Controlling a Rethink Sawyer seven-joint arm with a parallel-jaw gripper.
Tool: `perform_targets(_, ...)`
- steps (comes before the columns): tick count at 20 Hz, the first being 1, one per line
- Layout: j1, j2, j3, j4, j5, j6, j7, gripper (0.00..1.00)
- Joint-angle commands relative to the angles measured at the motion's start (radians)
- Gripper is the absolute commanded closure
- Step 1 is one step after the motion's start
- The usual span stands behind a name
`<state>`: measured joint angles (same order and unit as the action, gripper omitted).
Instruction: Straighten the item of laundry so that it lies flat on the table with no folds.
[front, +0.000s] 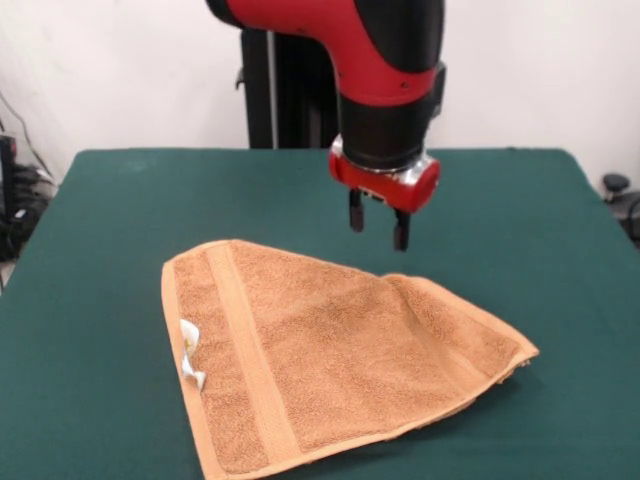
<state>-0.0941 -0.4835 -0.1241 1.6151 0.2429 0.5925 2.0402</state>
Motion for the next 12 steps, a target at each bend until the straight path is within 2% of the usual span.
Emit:
perform_targets(1,0.038,0.190,0.015,-0.141,0.024,-0.104,0.211,0.00)
perform_targets(5,0.013,0.276,0.028,-0.188,0.015,-0.217,0.182,0.00)
perform_targets(12,0.021,0.366,0.026,-0.241,0.035,-0.320,0.198,0.00)
